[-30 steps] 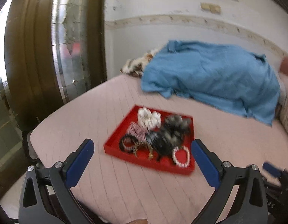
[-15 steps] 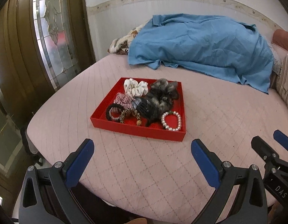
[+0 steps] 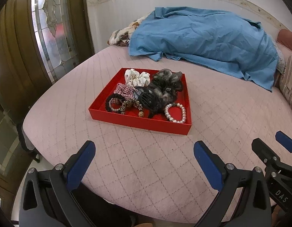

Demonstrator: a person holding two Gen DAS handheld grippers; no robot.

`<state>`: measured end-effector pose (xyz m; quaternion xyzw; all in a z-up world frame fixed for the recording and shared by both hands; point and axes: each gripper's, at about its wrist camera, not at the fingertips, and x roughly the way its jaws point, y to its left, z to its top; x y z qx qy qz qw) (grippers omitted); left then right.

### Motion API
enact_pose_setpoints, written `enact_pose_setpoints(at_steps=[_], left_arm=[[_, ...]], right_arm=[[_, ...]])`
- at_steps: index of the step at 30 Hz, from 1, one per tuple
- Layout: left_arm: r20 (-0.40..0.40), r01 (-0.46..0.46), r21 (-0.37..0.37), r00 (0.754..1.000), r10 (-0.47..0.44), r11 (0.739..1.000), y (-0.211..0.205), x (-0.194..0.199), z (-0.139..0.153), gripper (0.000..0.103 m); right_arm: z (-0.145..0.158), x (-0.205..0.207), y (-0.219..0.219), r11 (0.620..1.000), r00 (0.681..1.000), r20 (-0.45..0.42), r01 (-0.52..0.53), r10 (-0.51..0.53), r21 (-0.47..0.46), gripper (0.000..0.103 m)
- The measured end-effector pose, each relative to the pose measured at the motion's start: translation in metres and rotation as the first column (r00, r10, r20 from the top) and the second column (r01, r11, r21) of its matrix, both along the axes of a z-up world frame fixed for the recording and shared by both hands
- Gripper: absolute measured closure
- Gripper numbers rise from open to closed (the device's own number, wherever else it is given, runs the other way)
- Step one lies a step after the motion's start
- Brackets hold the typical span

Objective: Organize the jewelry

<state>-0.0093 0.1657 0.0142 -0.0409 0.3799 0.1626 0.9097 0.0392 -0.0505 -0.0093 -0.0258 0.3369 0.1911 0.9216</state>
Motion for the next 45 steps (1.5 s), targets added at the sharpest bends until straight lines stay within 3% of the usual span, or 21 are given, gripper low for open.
enact_pose_setpoints(at_steps=[5,22,45], left_arm=[[0.025,0.027,0.01,0.999,-0.027,1.0,-0.003,-0.003,0.002,0.0],[-0.038,0.049,-0.03,0.998,-0.05,0.998,-0.005,0.005,-0.013,0.0],[-0.063,0.039,-0.074,0.997,-0.044,0.996,0.002,0.006,-0.024,0.0]], right_arm=[[-0.004,0.0,0.003,1.0,1.0,-0.01,0.0,0.0,-0.011,0.017],[-0.012,0.005,0.001,1.0,0.999,-0.038,0.012,-0.012,-0.019,0.016],[-0.018,0.004,0.007,0.999,0.998,-0.056,0.002,-0.004,-0.037,0.015]])
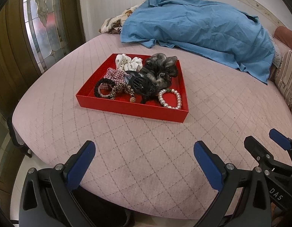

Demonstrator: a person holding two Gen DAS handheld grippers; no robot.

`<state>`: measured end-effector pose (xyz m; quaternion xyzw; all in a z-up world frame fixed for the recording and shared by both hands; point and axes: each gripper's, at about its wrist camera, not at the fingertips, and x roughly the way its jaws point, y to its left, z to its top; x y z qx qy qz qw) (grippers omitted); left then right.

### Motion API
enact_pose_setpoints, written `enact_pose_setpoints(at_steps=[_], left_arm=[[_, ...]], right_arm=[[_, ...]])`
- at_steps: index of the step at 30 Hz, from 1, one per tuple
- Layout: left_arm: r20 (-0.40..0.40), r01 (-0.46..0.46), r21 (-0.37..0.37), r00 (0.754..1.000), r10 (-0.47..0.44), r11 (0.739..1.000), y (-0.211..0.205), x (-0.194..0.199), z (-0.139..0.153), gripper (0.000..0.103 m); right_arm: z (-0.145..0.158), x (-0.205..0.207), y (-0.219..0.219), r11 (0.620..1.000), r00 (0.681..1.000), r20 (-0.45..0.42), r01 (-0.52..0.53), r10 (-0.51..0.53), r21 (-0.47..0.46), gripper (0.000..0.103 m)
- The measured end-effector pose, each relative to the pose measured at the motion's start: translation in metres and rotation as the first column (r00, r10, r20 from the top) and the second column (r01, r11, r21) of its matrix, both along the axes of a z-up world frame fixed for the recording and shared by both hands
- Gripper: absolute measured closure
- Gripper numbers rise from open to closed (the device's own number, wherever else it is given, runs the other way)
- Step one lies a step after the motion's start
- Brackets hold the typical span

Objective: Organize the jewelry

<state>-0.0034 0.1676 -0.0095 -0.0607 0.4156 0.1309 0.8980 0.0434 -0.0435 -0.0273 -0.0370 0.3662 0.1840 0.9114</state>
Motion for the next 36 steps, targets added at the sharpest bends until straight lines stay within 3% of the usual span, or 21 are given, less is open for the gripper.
enact_pose_setpoints(at_steps=[36], left_arm=[[-0.041,-0.017,-0.049,0.999,0.015,0.999,0.01,0.004,-0.012,0.0]], right_arm=[[-0.005,-0.002,0.009,1.0,1.0,-0.011,-0.019,0.018,-0.009,0.015]])
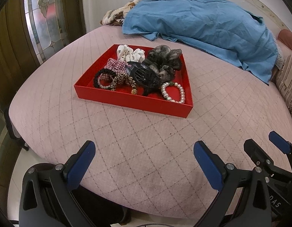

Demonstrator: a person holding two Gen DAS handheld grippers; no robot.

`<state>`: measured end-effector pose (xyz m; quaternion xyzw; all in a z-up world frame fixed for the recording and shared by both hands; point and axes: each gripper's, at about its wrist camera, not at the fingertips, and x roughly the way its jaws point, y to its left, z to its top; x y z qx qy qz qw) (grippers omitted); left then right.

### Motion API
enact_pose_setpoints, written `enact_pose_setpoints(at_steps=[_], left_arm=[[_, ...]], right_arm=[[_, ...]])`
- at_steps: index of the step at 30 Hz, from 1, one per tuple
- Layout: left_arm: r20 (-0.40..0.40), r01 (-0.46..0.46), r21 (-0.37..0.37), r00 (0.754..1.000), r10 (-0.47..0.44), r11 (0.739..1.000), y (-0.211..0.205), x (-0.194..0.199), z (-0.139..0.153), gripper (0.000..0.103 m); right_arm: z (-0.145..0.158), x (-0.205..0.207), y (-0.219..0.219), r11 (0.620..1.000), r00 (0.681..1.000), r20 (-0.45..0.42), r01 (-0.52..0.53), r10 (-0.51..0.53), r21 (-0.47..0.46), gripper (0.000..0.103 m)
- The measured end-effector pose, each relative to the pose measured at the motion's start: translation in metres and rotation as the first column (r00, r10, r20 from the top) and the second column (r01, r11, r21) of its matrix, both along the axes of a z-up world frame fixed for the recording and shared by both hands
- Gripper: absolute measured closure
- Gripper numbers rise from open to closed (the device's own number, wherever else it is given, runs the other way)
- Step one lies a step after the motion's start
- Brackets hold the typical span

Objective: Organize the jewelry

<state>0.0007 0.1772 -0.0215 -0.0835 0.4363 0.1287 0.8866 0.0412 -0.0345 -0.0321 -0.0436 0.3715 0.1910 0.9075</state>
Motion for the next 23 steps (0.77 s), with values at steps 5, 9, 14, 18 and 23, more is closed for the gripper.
enact_pose_setpoints(at_steps=[5,9,14,18,23], left_arm=[[-0.007,-0.006,-0.006,1.0,0.006,1.0,0.002,0.001,-0.002,0.0],[-0.01,-0.009,-0.01,1.0,0.008,1.0,0.003,0.001,-0.004,0.0],[-0.007,-0.013,-0.005,1.0,0.013,1.0,0.004,0.001,-0.004,0.0],[-0.001,-0.033,-0.01,0.999,0.033,0.999,0.01,0.003,-0.002,0.0],[0.006,-0.044,0.001,0.999,0.044,0.999,0.012,0.009,0.006,0.0]], right_arm=[[-0.001,-0.001,0.002,1.0,1.0,-0.005,-0.007,0.007,-0.003,0.014],[-0.004,0.0,0.003,1.0,1.0,-0.009,-0.011,0.011,-0.006,0.014],[-0.005,0.001,0.006,1.0,1.0,-0.013,-0.018,0.018,-0.008,0.014],[-0.006,0.001,0.006,1.0,0.999,-0.022,-0.024,0.024,-0.003,0.014],[-0.006,0.003,0.003,1.0,0.999,-0.031,-0.02,0.02,0.015,0.014]])
